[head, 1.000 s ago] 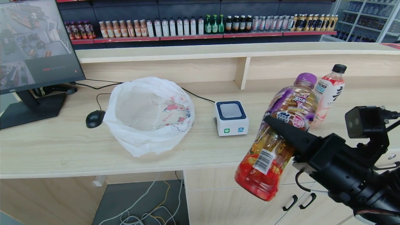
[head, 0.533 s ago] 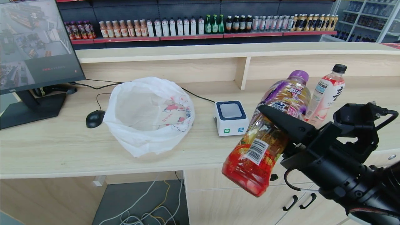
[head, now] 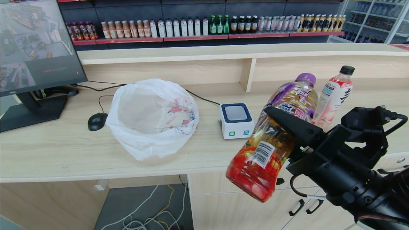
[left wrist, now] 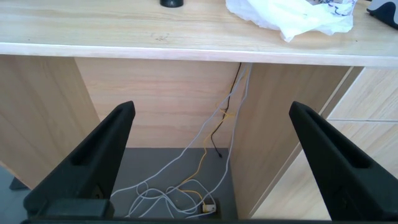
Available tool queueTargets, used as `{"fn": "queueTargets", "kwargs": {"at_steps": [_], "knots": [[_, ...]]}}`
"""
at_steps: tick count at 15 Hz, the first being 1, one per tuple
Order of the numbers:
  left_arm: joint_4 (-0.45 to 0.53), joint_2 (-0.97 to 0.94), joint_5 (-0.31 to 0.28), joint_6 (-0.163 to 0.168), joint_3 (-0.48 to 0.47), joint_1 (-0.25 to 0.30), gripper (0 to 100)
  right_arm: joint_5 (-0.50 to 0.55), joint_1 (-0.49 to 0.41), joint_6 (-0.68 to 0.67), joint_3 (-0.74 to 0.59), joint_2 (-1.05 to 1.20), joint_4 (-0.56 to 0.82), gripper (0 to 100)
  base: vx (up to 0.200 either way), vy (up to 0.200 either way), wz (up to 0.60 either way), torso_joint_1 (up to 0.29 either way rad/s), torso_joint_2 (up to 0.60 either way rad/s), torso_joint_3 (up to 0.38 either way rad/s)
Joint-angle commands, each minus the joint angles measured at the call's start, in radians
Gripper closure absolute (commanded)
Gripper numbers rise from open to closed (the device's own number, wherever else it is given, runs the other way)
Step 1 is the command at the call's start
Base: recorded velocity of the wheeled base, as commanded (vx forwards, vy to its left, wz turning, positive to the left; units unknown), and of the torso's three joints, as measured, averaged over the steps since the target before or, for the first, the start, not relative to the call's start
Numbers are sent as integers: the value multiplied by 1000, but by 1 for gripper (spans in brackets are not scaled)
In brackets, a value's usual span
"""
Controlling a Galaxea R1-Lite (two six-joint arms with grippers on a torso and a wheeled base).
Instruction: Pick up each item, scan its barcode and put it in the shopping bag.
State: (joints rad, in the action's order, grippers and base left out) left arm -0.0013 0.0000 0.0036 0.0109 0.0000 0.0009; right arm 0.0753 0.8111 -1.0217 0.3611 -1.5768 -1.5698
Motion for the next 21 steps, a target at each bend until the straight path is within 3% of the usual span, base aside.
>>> {"fn": "queueTargets", "kwargs": {"at_steps": [1,14,17,21], "knots": [[0,0,-1,0,0,1,0,0,0,0,-7,4,-1,100,0,0,0,0,0,0],[0,0,-1,0,0,1,0,-2,28,22,1,-15,-1,100,0,0,0,0,0,0],[0,0,-1,0,0,1,0,-19,5,180,1,-12,-1,100,0,0,0,0,0,0],[0,0,1,0,0,1,0,-236,-122,509,16,-20,-1,100,0,0,0,0,0,0]]}}
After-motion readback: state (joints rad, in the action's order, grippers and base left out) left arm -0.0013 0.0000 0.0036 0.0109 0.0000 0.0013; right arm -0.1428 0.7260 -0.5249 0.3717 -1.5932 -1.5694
